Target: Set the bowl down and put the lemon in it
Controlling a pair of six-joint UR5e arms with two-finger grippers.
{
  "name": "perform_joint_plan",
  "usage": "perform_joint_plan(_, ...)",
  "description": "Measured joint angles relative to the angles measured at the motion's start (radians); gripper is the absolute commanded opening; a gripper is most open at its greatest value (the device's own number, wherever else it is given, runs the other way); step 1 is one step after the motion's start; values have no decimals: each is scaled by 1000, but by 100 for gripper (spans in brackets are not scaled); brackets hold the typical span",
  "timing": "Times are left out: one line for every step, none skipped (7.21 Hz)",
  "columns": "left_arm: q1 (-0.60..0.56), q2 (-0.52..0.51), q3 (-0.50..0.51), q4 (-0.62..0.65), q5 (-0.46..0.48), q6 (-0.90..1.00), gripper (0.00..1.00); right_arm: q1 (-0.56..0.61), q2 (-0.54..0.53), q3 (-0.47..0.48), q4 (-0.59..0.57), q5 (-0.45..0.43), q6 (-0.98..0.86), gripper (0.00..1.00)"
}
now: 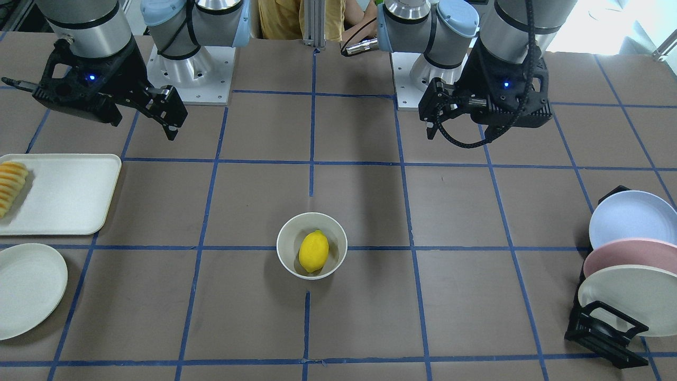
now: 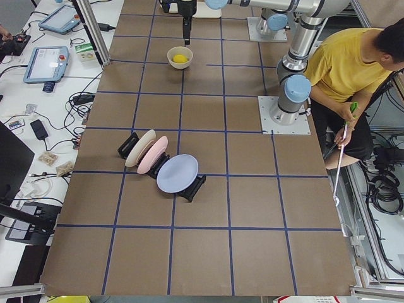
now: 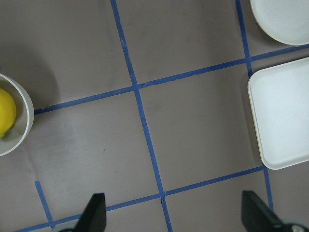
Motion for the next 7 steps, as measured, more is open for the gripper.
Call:
perform_joint_plan(0,0,0,0,0,0,100,0,0,2,0,0,0,100)
perform_joint_plan(2,0,0,0,0,1,100,-1,0,2,0,0,0,100)
perform_joint_plan(5,0,0,0,0,3,100,-1,0,3,0,0,-2,100)
perform_joint_plan(10,-3,1,3,0,6,100,-1,0,3,1,0,-2,100)
perform_joint_plan(13,-7,1,6,-1,9,100,-1,0,4,1,0,-3,100)
perform_joint_plan(14,-7,1,8,-2,11,100,0,1,4,2,0,-4,100)
perform_joint_plan(14,-6,1,9,-2,12,100,0,1,4,2,0,-4,100)
